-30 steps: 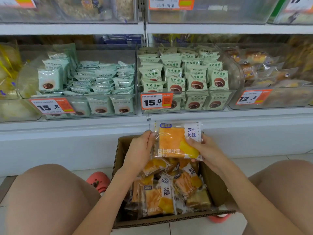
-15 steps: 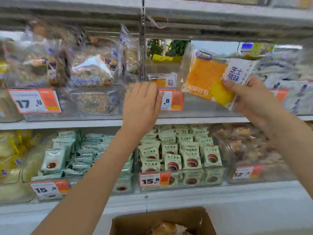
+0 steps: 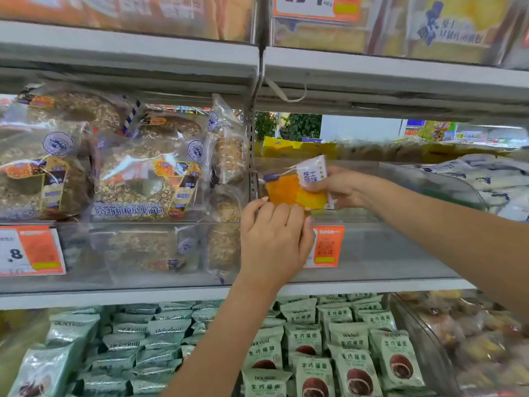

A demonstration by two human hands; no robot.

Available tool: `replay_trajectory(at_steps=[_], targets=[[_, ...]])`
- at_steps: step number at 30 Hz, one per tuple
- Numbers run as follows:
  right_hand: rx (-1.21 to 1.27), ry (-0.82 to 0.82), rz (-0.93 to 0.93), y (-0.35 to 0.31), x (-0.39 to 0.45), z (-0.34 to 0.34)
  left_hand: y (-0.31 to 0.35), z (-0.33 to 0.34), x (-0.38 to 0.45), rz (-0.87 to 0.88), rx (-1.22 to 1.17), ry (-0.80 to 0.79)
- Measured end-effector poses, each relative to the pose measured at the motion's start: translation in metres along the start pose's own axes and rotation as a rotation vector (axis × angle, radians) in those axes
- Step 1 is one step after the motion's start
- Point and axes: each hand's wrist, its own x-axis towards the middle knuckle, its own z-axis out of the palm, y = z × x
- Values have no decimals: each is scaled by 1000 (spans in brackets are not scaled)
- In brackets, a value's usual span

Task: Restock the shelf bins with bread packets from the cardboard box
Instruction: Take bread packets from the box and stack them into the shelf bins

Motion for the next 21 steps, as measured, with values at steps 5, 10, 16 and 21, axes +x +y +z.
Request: replay_trajectory(at_steps=[5, 10, 16, 21], targets=[[-285, 30, 147, -2, 23, 28, 1, 2, -3, -7, -7, 27], [-545, 195, 84, 3, 25, 36, 2, 1, -3, -7, -12, 36], [-505, 117, 150, 13, 27, 29, 3, 0, -2, -16, -13, 47], [-495, 52, 187, 8, 23, 23, 3, 2, -3, -23, -10, 44]])
